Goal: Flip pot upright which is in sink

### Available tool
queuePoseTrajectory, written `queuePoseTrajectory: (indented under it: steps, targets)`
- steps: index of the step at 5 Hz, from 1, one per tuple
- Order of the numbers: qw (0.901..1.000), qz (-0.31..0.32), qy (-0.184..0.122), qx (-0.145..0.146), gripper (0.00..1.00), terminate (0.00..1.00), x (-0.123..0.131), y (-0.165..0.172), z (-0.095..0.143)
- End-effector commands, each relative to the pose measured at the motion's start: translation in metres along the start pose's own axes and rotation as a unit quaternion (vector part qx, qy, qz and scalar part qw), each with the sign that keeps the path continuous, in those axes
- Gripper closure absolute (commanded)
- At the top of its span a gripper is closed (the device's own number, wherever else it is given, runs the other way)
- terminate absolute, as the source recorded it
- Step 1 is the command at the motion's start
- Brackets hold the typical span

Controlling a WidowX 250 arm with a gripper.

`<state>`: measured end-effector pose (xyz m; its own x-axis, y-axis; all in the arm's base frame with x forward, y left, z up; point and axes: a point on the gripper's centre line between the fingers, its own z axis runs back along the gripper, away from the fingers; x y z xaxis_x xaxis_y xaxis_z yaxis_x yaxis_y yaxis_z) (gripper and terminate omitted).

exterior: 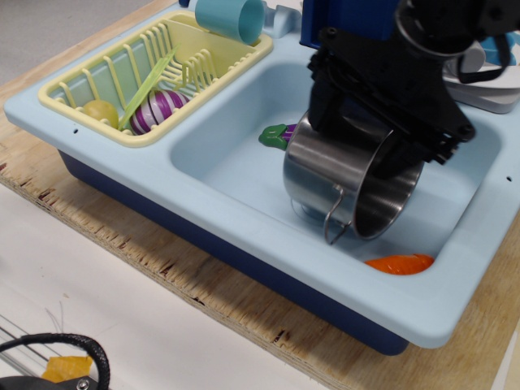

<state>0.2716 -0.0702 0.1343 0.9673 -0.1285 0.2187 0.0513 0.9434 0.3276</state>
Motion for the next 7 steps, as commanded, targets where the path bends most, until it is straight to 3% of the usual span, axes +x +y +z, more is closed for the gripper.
queuePoseTrajectory:
  steps: [1,2,3,4,5,6,7]
  targets:
    - [0.9993,-0.02,-0.027,-0.017,0.0,0.0,0.009,0.015,-0.016]
    - [0.9989,-0.031,-0.029,-0.022,1.0,0.0,0.017,0.017,-0.026]
    - [0.9974,-0.04,-0.047,-0.038,1.0,0.0,0.029,0.014,-0.025]
    - [0.9976,-0.01,-0.044,-0.052,1.0,0.0,0.027,0.01,-0.017]
    - [0.9949,0.083,-0.001,-0.057,1.0,0.0,0.019,0.012,-0.003]
    - [0.9827,0.174,0.03,-0.056,1.0,0.0,0.003,0.016,0.014]
    - [0.9508,0.283,0.105,-0.068,1.0,0.0,-0.015,0.031,0.023]
